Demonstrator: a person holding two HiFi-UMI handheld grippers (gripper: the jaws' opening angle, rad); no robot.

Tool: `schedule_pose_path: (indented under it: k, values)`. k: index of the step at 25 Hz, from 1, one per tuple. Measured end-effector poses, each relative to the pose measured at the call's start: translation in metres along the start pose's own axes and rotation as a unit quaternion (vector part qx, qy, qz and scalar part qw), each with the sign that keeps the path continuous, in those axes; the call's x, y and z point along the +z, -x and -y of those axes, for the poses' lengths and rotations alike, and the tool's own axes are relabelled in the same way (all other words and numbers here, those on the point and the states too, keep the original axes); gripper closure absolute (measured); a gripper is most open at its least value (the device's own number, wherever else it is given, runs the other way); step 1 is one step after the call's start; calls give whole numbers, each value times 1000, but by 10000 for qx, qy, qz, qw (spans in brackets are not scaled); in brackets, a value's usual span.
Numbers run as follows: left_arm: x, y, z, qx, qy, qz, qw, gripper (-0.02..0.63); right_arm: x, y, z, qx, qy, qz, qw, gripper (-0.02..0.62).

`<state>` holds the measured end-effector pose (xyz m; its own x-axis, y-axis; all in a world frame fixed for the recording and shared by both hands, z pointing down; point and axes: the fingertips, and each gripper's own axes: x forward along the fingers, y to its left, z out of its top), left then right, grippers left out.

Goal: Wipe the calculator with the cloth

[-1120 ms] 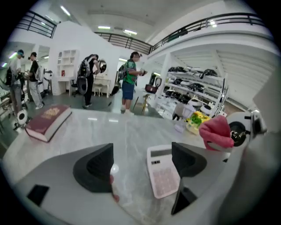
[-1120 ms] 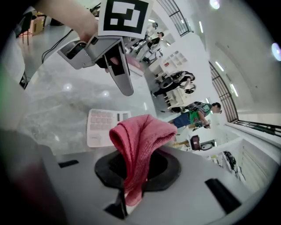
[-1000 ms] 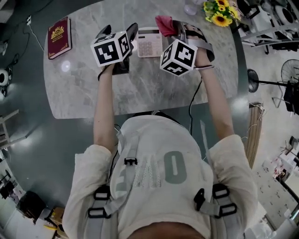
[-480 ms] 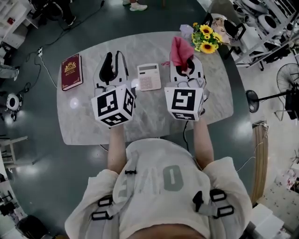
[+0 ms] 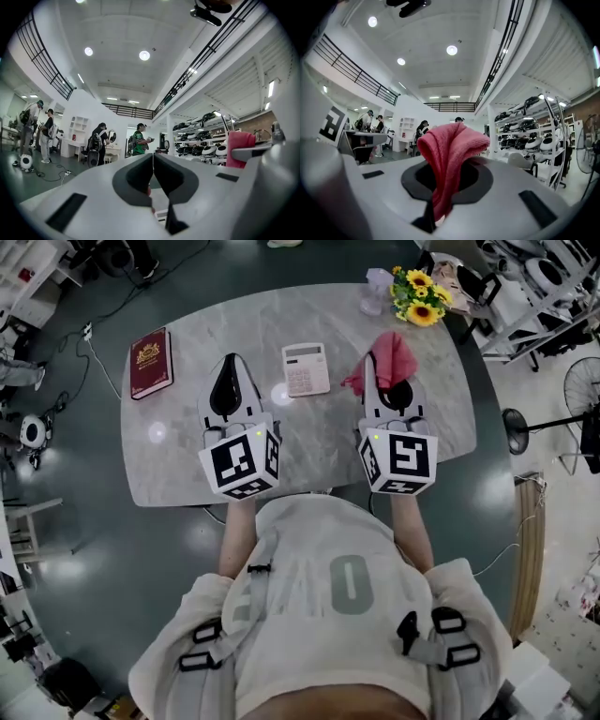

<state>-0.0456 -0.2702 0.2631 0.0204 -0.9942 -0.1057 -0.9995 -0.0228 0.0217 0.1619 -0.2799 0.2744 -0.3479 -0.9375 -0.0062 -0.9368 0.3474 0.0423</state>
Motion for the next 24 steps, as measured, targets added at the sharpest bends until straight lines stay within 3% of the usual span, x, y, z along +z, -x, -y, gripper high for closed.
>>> schedule_pose_path:
  k: [6,24]
  values:
    - [-2,13,6,-2,-21,23,10000,584,-25,19,0,102,-289,-317,9990,543]
    - [17,51,2,203,116,156,9996,584,-8,54,8,152,-333,-161,9992,543]
